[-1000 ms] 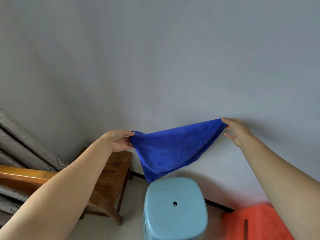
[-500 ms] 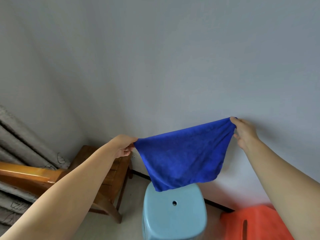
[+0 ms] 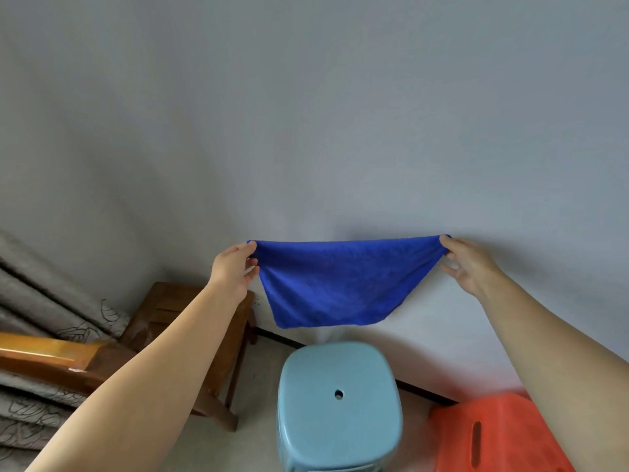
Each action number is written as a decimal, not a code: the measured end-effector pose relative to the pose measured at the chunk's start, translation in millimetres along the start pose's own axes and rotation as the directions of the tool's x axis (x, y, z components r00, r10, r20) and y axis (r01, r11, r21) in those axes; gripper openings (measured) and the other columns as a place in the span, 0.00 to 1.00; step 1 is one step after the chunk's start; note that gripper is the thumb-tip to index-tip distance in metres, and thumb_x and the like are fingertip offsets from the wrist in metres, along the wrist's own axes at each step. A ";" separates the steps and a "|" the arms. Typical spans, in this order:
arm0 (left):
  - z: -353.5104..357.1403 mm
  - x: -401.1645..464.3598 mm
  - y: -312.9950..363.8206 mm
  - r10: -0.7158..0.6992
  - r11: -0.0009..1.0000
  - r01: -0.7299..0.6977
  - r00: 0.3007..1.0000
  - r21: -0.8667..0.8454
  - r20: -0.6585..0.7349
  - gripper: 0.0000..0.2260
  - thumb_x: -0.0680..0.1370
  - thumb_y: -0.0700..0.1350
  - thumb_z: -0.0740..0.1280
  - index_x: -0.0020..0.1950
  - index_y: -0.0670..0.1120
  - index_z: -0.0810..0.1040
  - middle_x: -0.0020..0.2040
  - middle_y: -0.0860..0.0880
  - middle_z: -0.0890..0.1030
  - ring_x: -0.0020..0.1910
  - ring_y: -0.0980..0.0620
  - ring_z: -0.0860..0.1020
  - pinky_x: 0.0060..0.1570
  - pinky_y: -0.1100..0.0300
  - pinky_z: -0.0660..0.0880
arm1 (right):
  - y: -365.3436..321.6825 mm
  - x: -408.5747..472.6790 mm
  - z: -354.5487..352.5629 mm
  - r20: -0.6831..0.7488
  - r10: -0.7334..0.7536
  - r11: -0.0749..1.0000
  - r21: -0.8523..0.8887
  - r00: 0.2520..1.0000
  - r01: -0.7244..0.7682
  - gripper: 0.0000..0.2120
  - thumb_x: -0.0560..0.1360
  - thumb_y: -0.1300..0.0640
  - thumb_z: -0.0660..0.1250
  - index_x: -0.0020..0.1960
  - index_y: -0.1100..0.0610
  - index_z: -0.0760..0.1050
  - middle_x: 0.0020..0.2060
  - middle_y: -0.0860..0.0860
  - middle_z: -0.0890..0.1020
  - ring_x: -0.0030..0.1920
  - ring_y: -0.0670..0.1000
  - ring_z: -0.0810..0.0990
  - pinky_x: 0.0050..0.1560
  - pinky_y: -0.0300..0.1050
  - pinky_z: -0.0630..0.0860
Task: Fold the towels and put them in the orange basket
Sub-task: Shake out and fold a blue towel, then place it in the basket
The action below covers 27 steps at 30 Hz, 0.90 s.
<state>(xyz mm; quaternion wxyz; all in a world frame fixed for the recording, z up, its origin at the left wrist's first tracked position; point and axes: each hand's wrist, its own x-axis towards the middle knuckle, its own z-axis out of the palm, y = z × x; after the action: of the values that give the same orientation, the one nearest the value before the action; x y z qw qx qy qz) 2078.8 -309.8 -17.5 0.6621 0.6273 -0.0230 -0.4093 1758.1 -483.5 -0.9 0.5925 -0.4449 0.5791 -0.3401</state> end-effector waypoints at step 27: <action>0.1 28.8 -19.6 0.109 0.992 -0.097 0.982 0.087 -0.155 0.06 0.80 0.42 0.62 0.46 0.45 0.77 0.48 0.48 0.77 0.53 0.50 0.73 0.58 0.57 0.70 | 14.6 19.0 -13.8 0.117 -0.129 0.927 -0.338 0.985 0.162 0.06 0.76 0.58 0.67 0.40 0.54 0.77 0.40 0.49 0.79 0.45 0.48 0.75 0.52 0.43 0.70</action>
<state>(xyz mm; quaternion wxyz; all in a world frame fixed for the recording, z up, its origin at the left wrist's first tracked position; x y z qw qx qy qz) 2087.9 -323.9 -48.0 0.6569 0.6817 -0.0184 -0.3216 1744.6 -497.4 -20.7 0.5044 -0.5992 0.5670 -0.2551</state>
